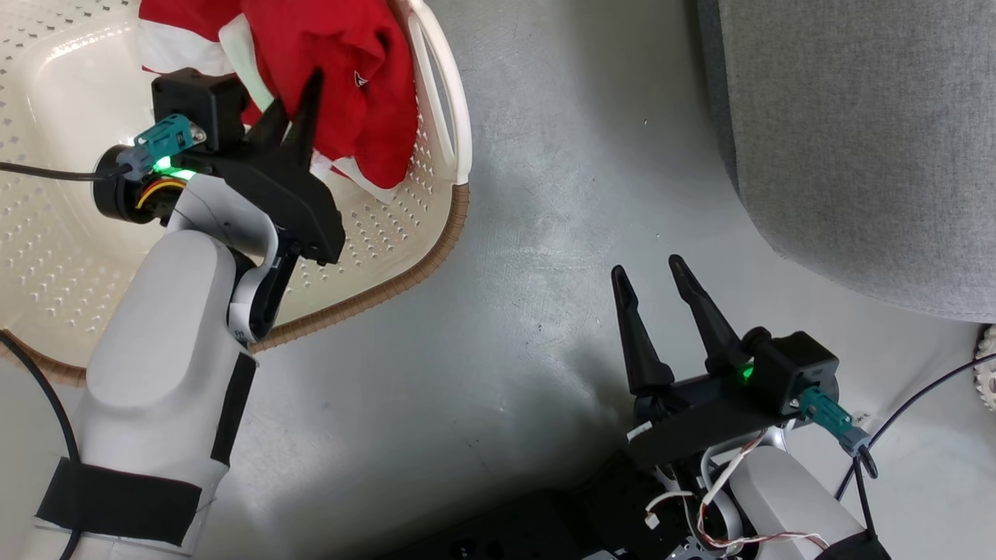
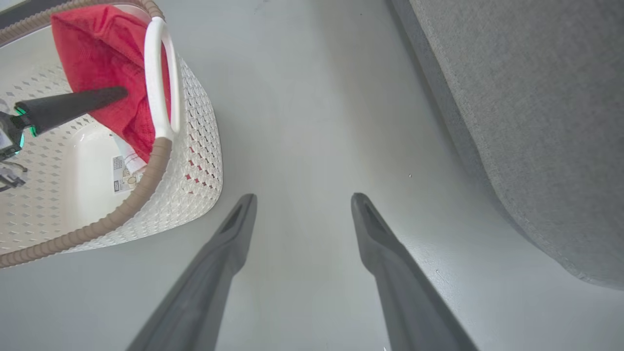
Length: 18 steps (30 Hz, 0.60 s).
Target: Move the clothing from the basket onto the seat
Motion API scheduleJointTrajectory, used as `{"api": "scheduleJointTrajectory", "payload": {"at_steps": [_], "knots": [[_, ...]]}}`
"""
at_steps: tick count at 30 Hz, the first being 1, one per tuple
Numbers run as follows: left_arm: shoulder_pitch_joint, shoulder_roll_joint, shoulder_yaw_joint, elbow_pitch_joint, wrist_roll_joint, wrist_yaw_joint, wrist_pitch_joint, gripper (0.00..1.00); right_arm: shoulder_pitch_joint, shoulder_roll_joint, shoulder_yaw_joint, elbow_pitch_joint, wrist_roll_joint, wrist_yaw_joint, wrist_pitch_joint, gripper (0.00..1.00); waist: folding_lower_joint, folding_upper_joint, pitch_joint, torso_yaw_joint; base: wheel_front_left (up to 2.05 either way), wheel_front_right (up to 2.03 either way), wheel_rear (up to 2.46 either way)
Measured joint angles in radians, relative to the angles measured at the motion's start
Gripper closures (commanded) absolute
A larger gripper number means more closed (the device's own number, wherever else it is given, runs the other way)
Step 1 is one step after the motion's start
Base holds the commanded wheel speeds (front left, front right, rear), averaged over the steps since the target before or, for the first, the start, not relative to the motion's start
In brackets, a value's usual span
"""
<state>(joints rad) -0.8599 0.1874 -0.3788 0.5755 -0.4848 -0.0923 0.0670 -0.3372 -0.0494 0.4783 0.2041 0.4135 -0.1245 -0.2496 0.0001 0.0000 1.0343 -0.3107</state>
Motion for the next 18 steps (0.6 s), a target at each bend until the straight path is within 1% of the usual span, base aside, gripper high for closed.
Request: {"api": "scheduleJointTrajectory", "payload": {"at_steps": [9, 18], "knots": [[0.001, 0.000, -0.018, 0.017, 0.009, -0.005, -0.063, 1.00, -0.016, 0.001, -0.047, 0.008, 0.000, 0.000, 0.000, 0.00, 0.0000, -0.0001, -0.022, 0.015, 0.00, 0.00, 0.00], [0.012, -0.015, -0.023, 0.037, 0.002, -0.018, -0.138, 1.00, -0.026, 0.001, -0.096, 0.047, -0.032, 0.000, 0.000, 0.00, -0.0001, 0.0000, -0.084, 0.043, 0.00, 0.00, 0.00]]}}
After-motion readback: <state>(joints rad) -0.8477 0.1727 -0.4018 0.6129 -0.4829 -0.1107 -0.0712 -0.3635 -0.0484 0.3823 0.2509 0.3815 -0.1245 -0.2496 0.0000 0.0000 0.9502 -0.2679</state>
